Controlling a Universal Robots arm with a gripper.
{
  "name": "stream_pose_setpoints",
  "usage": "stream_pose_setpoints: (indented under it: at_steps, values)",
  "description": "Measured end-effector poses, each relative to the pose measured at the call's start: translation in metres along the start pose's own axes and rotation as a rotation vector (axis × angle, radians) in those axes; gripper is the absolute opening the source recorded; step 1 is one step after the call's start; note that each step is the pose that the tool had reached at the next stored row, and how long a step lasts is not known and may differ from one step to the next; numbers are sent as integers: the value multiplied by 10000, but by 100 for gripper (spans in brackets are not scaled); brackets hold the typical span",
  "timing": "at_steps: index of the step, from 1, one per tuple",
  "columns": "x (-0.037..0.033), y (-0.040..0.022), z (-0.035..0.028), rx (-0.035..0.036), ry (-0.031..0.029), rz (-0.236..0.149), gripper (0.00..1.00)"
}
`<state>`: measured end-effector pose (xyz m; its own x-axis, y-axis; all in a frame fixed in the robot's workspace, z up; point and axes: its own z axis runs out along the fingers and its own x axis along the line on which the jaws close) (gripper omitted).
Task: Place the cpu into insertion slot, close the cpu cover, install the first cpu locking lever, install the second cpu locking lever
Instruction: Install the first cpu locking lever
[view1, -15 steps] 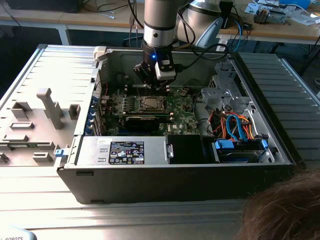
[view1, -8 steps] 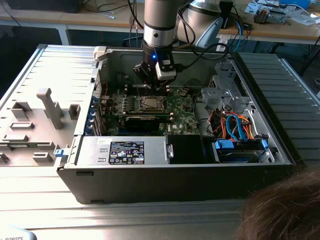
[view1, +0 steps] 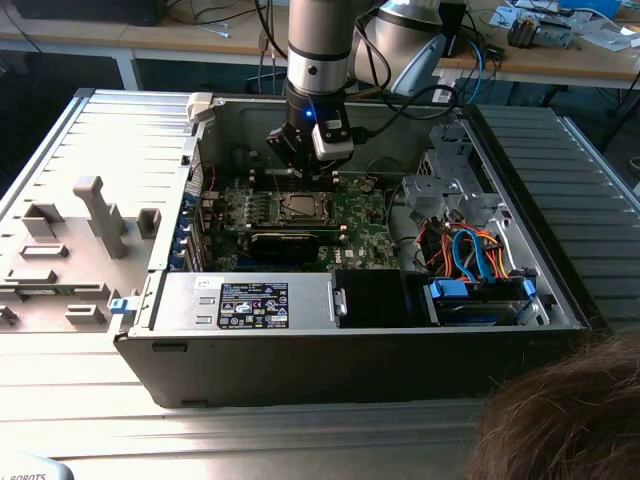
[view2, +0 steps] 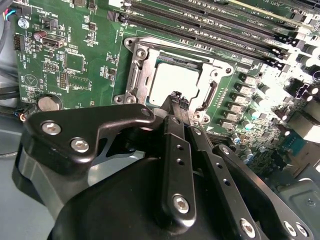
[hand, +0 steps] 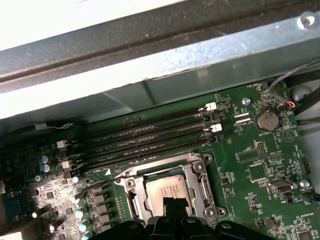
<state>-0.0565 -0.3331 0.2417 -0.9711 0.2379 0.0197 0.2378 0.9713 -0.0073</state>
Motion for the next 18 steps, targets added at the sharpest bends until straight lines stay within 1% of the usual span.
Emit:
stream_pose_setpoints:
  at_steps: [18]
  values:
    - [0, 0, 0, 9, -4, -487, 11]
